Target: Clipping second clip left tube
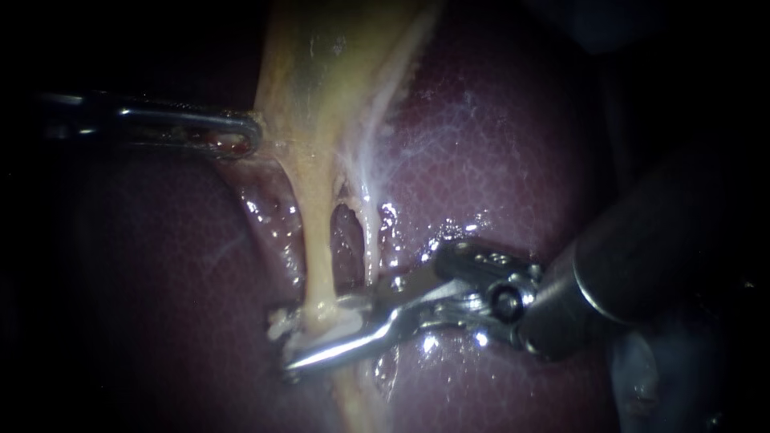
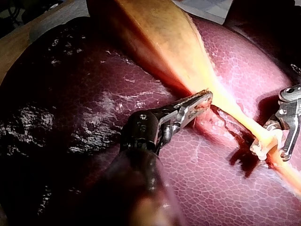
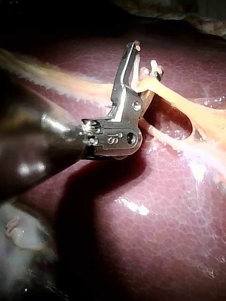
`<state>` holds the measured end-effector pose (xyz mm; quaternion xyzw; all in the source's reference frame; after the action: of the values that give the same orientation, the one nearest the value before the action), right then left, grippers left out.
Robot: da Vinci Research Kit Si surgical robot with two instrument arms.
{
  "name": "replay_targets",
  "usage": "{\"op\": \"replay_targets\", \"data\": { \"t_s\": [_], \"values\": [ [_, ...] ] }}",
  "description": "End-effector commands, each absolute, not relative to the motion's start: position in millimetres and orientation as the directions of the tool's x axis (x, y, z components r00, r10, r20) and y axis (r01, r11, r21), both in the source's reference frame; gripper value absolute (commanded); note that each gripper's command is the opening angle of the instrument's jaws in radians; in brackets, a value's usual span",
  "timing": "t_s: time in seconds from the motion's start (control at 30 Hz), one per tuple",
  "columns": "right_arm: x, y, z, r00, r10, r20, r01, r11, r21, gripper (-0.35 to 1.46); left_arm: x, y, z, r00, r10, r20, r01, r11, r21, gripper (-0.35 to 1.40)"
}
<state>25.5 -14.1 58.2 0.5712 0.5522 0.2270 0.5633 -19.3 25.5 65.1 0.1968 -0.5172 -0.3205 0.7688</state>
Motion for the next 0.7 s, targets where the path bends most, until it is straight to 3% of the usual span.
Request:
{"op": "replay_targets", "data": {
  "t_s": [0.03, 0.57, 0.63, 0.7],
  "values": [
    [25.5, -14.0, 58.1, 0.284, 0.888, -0.362, 0.372, 0.246, 0.895, 0.48, -19.3, 25.5, 65.1, 0.259, -0.696, 0.669, 0.289, 0.717, 0.634, -0.35],
    [24.8, -12.3, 59.9, 0.226, 0.915, -0.334, 0.293, 0.263, 0.919, 0.18, -19.3, 25.6, 65.1, 0.260, -0.696, 0.669, 0.289, 0.717, 0.634, -0.35],
    [24.7, -12.3, 59.9, 0.227, 0.917, -0.328, 0.292, 0.258, 0.921, 0.06, -19.3, 25.5, 65.2, 0.260, -0.696, 0.669, 0.289, 0.717, 0.634, -0.35],
    [24.4, -12.4, 59.9, 0.234, 0.921, -0.312, 0.289, 0.241, 0.927, -0.31, -19.3, 25.5, 65.2, 0.260, -0.696, 0.669, 0.289, 0.717, 0.634, -0.35]
  ]
}}
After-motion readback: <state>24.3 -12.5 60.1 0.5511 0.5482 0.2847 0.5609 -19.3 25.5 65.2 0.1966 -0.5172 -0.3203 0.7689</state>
